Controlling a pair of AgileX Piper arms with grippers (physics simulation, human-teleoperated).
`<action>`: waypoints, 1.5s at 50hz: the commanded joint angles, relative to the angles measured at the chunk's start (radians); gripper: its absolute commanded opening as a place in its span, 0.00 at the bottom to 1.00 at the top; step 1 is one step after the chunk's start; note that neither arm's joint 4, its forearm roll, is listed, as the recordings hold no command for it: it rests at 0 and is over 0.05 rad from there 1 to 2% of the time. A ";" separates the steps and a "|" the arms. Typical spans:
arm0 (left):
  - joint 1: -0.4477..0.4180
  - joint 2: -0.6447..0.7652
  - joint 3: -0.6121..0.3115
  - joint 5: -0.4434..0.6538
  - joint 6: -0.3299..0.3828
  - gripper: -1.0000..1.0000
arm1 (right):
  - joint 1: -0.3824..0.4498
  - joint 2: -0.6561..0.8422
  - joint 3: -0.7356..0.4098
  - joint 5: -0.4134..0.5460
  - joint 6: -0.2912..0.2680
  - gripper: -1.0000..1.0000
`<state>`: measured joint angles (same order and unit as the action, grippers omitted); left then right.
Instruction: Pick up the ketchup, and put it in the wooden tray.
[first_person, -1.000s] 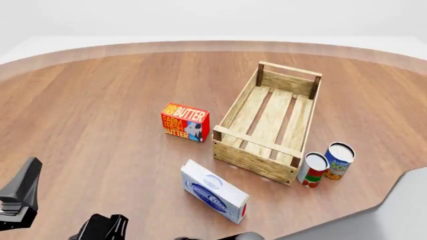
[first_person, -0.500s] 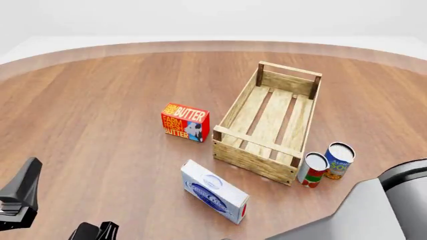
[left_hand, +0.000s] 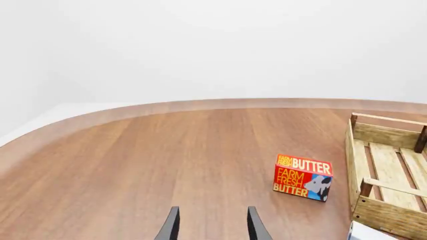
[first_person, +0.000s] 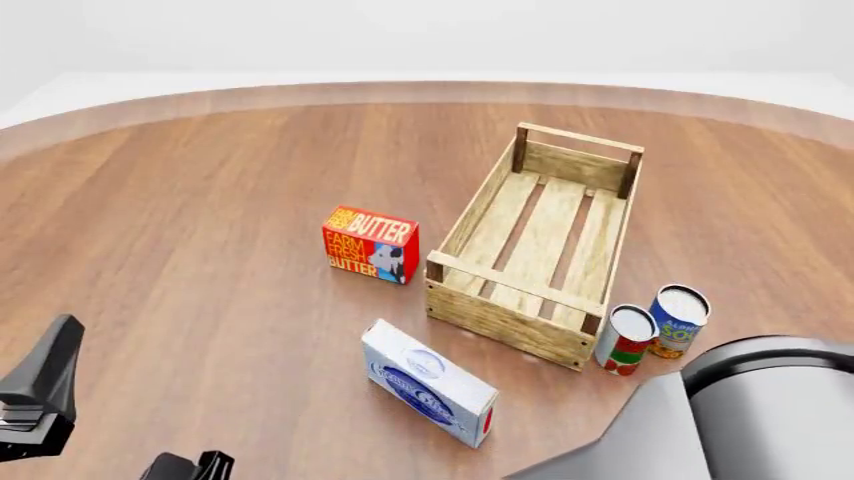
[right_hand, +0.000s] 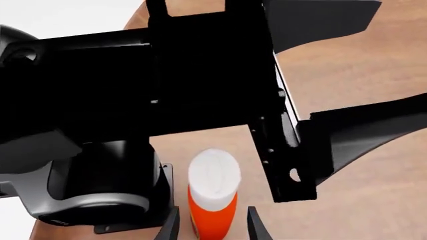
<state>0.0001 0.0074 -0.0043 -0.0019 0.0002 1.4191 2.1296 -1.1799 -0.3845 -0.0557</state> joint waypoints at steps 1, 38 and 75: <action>0.000 0.000 0.000 0.000 0.000 1.00 | -0.004 0.034 -0.020 -0.003 0.004 1.00; 0.000 0.000 0.000 0.000 0.000 1.00 | 0.009 0.025 -0.007 0.001 -0.008 0.00; 0.000 0.000 0.000 0.000 0.000 1.00 | -0.229 -0.221 0.389 -0.195 0.045 0.00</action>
<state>0.0001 0.0074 -0.0043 -0.0019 0.0001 1.2403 1.9765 -0.8527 -0.5657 -0.0284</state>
